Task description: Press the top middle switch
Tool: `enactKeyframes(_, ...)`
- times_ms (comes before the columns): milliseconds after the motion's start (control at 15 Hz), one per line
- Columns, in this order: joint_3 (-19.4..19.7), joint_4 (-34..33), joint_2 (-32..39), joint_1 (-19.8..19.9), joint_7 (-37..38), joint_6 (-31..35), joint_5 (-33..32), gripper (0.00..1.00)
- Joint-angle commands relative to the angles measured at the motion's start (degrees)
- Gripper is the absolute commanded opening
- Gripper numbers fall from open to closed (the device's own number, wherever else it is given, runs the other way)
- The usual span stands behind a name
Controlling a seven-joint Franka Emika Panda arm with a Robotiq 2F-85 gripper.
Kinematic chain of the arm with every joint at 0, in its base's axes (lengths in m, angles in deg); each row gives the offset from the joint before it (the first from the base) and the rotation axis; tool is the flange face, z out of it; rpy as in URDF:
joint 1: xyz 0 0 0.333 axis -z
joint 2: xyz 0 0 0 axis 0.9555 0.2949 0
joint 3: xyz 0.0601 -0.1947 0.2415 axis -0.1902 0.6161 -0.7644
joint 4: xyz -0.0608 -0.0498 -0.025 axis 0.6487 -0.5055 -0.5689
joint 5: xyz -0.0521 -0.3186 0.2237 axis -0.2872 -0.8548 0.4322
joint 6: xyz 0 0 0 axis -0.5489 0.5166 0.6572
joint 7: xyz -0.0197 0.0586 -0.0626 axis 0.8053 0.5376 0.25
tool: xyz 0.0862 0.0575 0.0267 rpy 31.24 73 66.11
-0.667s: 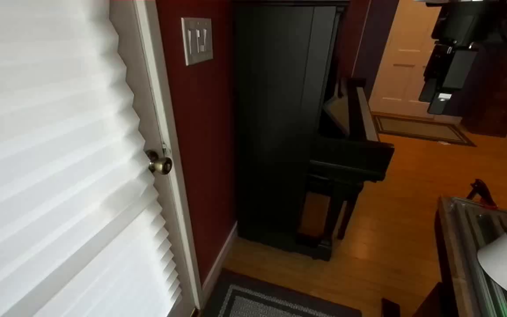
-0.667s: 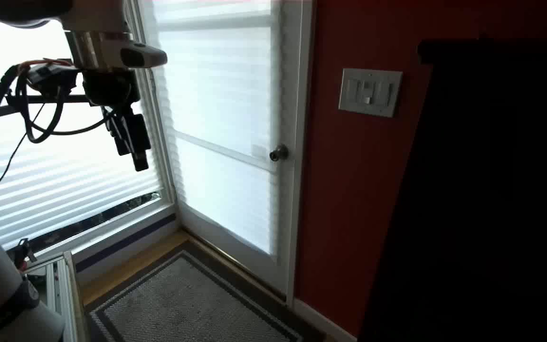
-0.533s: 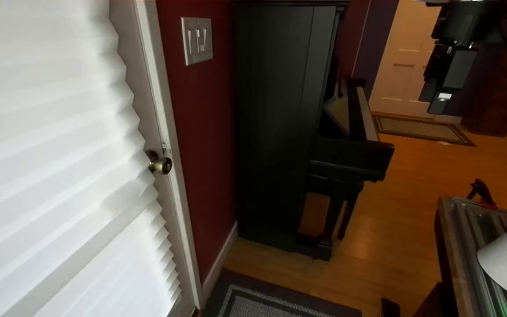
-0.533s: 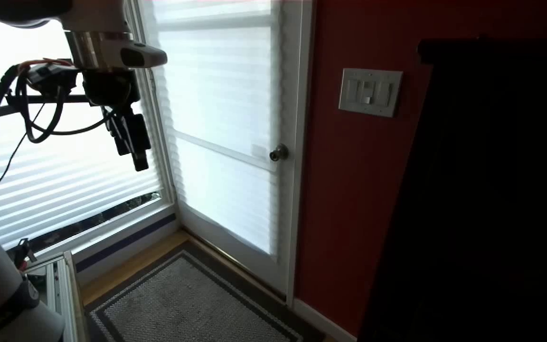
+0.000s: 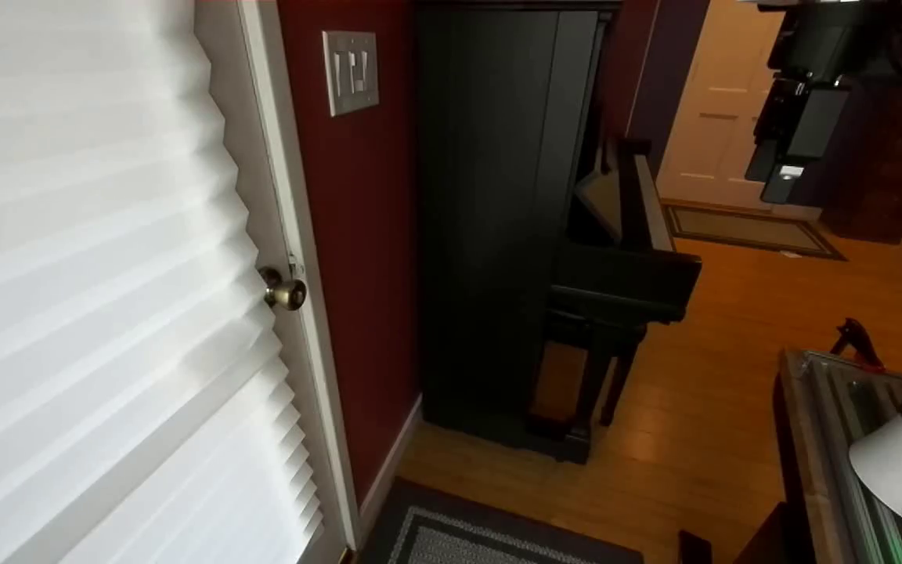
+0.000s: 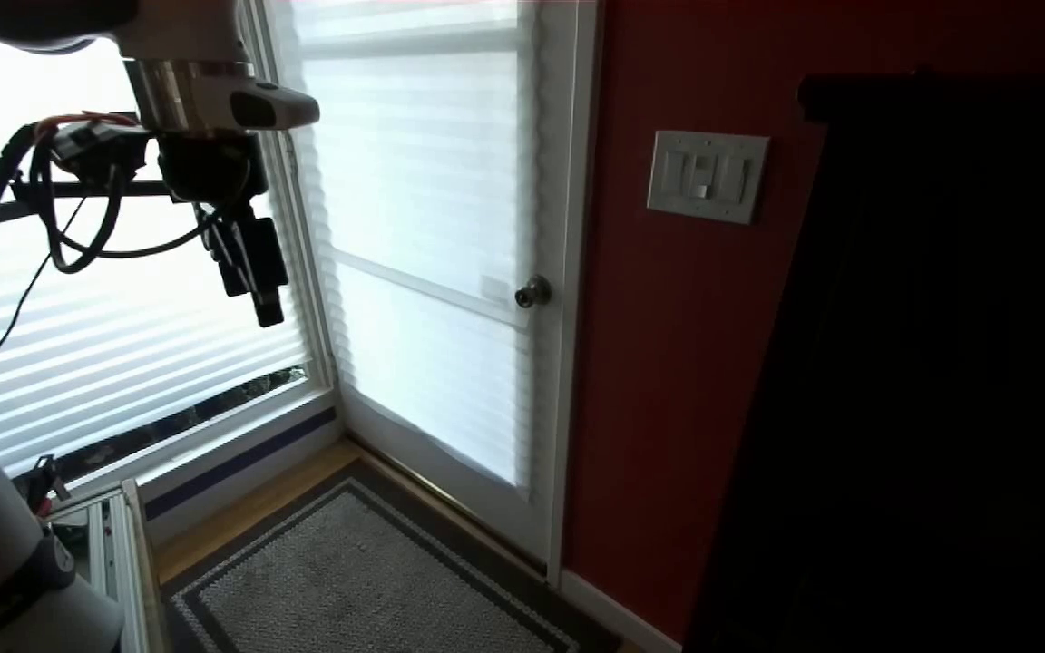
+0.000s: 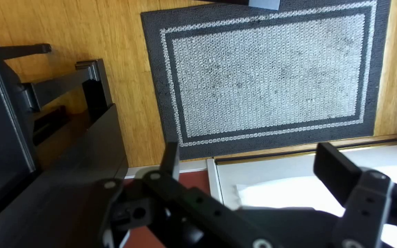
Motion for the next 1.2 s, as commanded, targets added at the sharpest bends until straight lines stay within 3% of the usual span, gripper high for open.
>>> enactKeyframes(0,0.2,-0.1,0.0,-0.3,0.2,-0.1,-0.2,1.00)
enactKeyframes(1000,0.2,-0.1,0.0,-0.3,0.2,-0.1,-0.2,1.00)
enactKeyframes(1133,-0.5,-0.8,2.3,-0.5,1.9,4.7,0.8,1.00)
